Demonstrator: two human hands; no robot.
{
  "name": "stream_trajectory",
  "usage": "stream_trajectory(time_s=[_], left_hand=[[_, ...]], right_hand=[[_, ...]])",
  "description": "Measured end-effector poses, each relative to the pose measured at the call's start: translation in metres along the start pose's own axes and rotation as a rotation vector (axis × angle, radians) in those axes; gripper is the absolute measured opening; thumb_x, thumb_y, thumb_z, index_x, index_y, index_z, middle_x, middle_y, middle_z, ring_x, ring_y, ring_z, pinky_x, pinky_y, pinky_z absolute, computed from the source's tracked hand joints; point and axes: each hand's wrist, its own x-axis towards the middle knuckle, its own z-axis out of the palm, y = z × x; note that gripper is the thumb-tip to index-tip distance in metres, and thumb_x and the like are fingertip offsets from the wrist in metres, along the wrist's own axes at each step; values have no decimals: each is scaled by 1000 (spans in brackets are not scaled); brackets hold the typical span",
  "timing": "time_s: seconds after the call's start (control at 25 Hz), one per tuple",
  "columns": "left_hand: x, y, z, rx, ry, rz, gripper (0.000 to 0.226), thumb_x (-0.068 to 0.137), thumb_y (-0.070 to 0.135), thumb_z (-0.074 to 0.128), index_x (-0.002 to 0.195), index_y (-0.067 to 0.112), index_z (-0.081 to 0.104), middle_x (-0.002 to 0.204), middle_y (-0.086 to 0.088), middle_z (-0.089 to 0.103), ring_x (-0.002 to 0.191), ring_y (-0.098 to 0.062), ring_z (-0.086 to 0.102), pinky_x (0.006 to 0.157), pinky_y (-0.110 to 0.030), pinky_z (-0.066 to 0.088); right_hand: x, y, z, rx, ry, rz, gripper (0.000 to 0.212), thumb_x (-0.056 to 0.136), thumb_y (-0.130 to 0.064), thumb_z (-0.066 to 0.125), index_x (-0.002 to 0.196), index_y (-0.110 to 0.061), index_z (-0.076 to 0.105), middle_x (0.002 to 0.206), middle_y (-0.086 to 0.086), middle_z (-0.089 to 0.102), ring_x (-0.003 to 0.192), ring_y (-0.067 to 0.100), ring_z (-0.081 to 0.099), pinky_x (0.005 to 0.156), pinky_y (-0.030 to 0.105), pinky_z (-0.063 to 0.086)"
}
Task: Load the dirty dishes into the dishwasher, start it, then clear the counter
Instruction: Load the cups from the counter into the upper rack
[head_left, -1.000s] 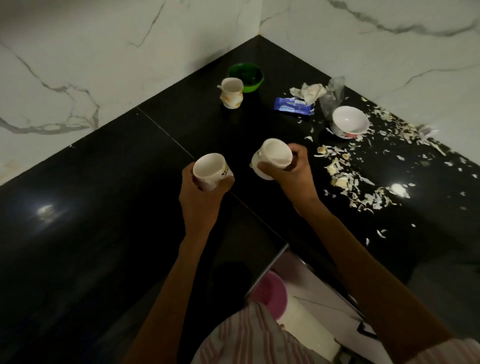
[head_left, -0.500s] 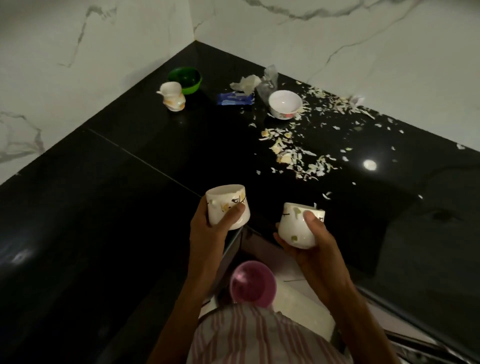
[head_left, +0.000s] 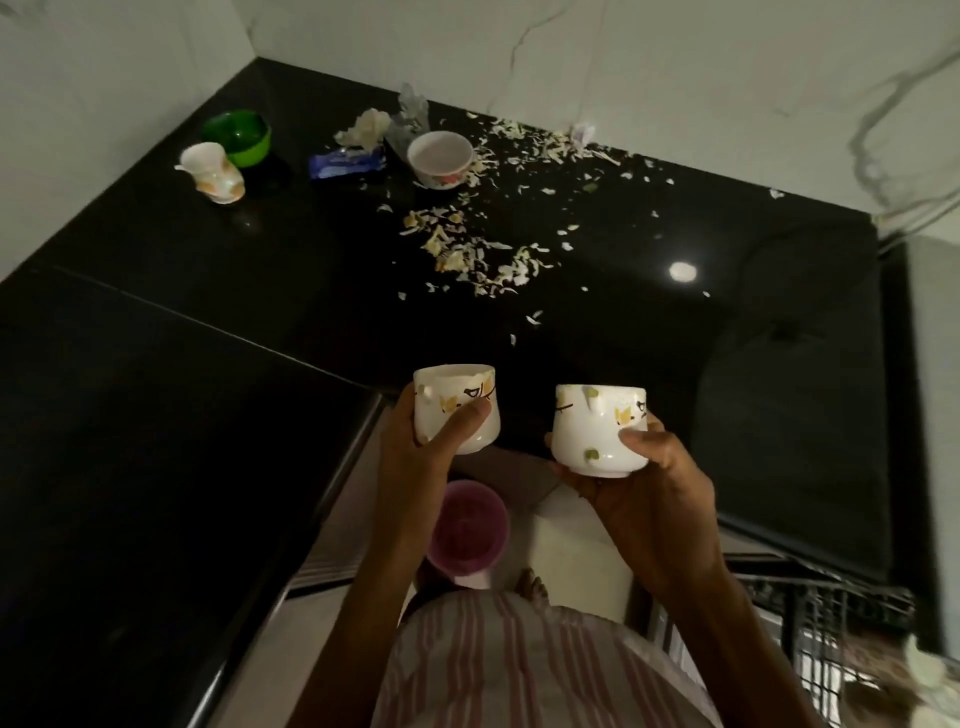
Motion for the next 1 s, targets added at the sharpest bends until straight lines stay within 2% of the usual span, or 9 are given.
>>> stream_trajectory(time_s=[0.08,0.16,0.24,0.4,0.48,0.64,0.72,0.84,1.0], left_hand=[[-12,-6,12,8,-13,-13,53,63,48,75,112,33,63,107,12,71,100,-6,67,80,-25,53],[-23,-12,22,15,-26,-33,60,61,53,73,115,30,62,110,7,71,103,-10,67,84,-32,55],[-32,-17,30,40,-52,-50,64,61,55,73,118,30,61,113,7,70,105,-12,66,89,-39,55],[-42,-20,36,97,-126,-62,69,60,56,73,122,27,60,112,6,70,103,-14,67,91,-46,55],[-43,-18,35,111,-163,-60,64,59,55,73,117,30,62,108,8,71,99,-12,68,89,-44,56],[-45,-19,30,158,-277,-59,68,61,54,72,122,27,61,112,6,69,101,-13,67,88,-42,57],[-46,-20,25,183,-331,-62,65,63,54,71,122,28,61,112,6,70,101,-14,67,90,-44,55],[-48,-25,21,187,-400,-80,60,66,52,72,121,30,62,113,7,70,104,-16,66,94,-50,53],[-58,-35,27,185,-458,-114,65,65,51,74,125,29,59,116,5,69,107,-20,66,94,-54,51]], right_hand=[[-15,-4,-13,14,-14,-10,108,51,-37,89,141,-6,39,135,27,52,116,41,58,85,47,56],[-29,-9,-24,34,-40,-29,81,66,-33,80,135,-7,48,125,22,62,109,37,63,89,47,53],[-40,-12,-32,24,-8,-49,54,80,-27,59,130,-7,53,115,17,67,104,34,66,90,46,54],[-57,-10,-43,45,91,-109,42,88,-26,54,129,-20,51,114,8,66,91,27,68,61,36,56],[-65,-6,-45,45,111,-158,33,91,-30,51,125,-29,51,114,4,65,90,24,67,58,33,56],[-85,12,-48,115,115,-187,39,88,-33,56,126,-26,50,125,11,56,106,34,58,64,35,57],[-95,25,-50,159,101,-206,52,79,-25,68,127,-25,49,130,15,51,113,40,52,68,36,57],[-113,45,-53,167,107,-263,67,64,-7,66,126,-27,50,128,12,52,115,41,50,72,36,55],[-139,57,-61,186,172,-316,79,57,2,67,129,-26,49,128,15,50,115,43,50,72,34,54]])
